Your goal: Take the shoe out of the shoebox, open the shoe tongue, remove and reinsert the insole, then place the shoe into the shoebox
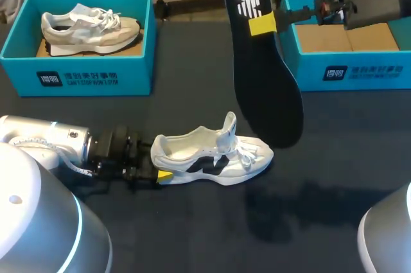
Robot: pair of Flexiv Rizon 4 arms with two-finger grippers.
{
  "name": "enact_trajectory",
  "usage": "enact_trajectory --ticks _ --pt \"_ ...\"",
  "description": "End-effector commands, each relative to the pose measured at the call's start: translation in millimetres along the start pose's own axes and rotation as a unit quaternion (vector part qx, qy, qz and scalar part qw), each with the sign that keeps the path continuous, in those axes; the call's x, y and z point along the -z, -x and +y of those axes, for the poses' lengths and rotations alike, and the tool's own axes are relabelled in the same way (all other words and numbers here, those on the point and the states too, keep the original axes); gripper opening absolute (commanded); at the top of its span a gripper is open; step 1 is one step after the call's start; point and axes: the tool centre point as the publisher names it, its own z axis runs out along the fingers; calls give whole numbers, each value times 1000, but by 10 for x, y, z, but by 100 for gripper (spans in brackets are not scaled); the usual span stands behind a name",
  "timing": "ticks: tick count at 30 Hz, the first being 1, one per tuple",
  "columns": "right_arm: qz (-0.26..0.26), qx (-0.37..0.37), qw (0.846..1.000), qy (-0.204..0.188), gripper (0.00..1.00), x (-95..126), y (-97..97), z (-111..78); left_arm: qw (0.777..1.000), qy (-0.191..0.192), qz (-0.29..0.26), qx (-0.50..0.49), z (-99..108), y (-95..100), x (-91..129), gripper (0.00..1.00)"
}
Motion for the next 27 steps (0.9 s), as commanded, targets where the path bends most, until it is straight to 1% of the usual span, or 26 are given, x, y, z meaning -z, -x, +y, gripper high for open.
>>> enact_trajectory --ticks 1,3,4,10,19,25,27 --pt "-1 -1 1000 -1 0 -27 3 11 1000 14 -5 6 1 7 27 0" --pt "-1 -1 1000 -1 0 -27 3 11 1000 20 3 13 -8 -9 57 62" --pt "-1 -1 1000 -1 0 -27 3 11 1000 21 1 14 -17 -18 69 100" --pt "-1 -1 1000 -1 0 -27 3 11 999 33 16 26 -87 -57 134 100" --pt "-1 -1 1000 -1 0 -27 3 11 996 83 22 36 -224 -63 306 100" --pt "-1 -1 1000 -1 0 -27 3 11 990 130 34 40 -280 -88 401 100" --pt "-1 -1 1000 -1 0 -27 3 11 990 130 34 40 -280 -88 401 100"
